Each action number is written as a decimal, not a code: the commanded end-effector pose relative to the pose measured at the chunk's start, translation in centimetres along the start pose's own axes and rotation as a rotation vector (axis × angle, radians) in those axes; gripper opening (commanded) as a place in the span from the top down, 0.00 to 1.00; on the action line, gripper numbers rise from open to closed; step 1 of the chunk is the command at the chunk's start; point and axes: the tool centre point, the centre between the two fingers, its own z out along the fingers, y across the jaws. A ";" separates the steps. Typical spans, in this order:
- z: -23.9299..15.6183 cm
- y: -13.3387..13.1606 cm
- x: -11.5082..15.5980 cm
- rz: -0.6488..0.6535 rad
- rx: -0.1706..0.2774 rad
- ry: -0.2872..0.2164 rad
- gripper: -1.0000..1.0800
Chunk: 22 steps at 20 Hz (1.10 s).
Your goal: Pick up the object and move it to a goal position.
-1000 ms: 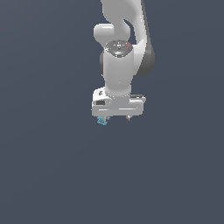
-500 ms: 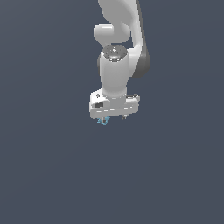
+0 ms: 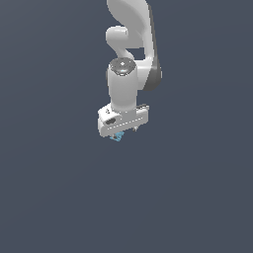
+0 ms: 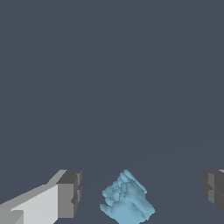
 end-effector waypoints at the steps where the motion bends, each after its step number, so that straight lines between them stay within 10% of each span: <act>1: 0.6 0.2 -0.8 -0.062 0.000 -0.004 0.04; 22: 5.0 0.7 -7.4 -0.571 0.016 -0.028 0.04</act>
